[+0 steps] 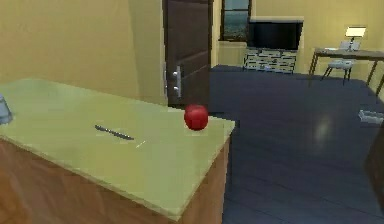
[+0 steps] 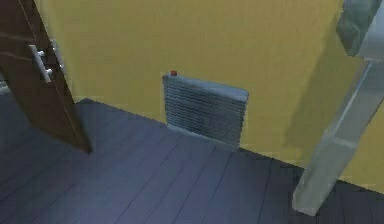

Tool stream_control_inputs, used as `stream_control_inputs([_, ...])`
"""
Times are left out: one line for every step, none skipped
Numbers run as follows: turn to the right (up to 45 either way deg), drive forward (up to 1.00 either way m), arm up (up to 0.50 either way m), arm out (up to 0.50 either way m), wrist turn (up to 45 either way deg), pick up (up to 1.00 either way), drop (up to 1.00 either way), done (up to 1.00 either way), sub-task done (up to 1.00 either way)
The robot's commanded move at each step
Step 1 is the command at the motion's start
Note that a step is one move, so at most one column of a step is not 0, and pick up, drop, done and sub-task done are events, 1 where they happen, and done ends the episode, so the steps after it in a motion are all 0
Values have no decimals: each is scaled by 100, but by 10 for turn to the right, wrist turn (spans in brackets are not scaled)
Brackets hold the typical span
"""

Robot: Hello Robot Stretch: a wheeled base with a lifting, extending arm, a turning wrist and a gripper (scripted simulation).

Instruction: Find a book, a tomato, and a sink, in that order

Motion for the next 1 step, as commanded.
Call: stream_control_inputs([0, 0, 0, 0, 0, 0, 0, 0, 100])
